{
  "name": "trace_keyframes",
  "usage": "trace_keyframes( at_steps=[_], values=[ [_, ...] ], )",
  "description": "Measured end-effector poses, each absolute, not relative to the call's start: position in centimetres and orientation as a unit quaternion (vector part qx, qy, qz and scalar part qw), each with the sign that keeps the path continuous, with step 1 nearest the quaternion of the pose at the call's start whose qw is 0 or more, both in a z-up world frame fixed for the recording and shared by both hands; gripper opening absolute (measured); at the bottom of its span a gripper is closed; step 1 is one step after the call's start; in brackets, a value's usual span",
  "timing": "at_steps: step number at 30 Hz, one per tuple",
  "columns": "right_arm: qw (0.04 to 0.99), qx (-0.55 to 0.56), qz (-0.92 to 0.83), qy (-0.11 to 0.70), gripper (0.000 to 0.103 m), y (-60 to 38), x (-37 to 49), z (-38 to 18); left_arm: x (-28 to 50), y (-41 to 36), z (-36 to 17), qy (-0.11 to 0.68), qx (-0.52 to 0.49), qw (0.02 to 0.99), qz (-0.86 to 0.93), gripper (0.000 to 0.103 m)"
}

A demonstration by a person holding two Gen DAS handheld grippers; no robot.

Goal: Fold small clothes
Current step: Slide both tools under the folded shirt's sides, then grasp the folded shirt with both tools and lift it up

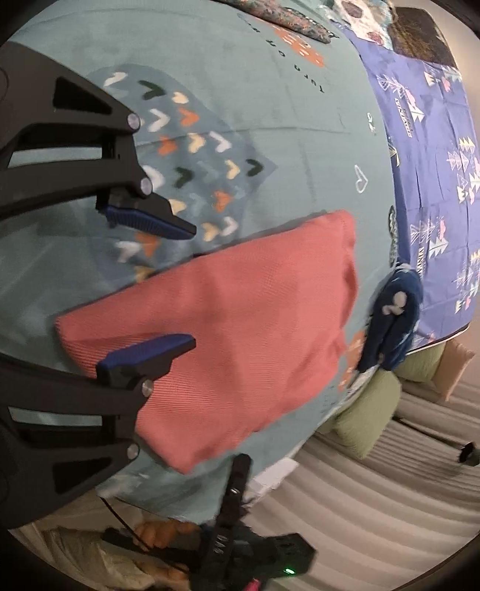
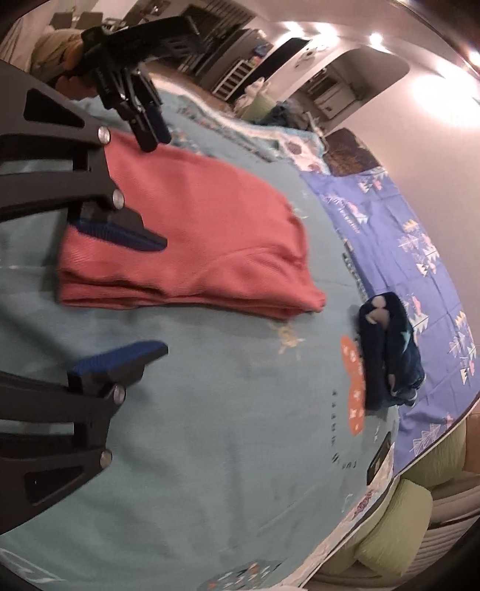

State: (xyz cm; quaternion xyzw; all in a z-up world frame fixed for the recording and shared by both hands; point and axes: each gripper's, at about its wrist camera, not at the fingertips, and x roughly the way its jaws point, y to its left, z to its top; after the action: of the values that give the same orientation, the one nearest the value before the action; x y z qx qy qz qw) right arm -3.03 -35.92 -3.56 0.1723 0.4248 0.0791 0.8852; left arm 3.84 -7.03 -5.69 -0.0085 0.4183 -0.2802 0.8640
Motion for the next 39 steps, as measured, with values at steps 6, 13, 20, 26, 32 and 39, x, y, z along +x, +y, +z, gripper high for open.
trace_keyframes(
  at_steps=[6,13,20,26,32,39],
  values=[
    [0.881,0.180,0.100,0.427,0.066,-35.7,0.2,-4.0,8.1,-6.7,-5.8,0.423,-0.066,0.856,-0.291,0.072],
    [0.868,0.194,0.141,0.435,0.068,-35.8,3.1,-5.7,11.0,-7.9,-7.9,0.446,-0.100,0.829,-0.322,0.072],
    [0.866,0.174,0.170,0.436,0.068,-35.5,6.0,-6.4,12.5,-9.6,-8.4,0.434,-0.063,0.818,-0.373,0.080],
    [0.871,0.143,0.186,0.432,0.068,-34.5,8.5,-6.8,13.9,-10.7,-8.5,0.436,-0.049,0.809,-0.392,0.082],
    [0.864,0.148,0.207,0.434,0.068,-34.6,10.3,-7.2,14.9,-11.2,-8.5,0.437,-0.044,0.801,-0.407,0.082],
    [0.867,0.137,0.211,0.431,0.068,-34.1,10.8,-7.2,15.7,-12.1,-8.5,0.436,-0.039,0.799,-0.413,0.082]
  ],
)
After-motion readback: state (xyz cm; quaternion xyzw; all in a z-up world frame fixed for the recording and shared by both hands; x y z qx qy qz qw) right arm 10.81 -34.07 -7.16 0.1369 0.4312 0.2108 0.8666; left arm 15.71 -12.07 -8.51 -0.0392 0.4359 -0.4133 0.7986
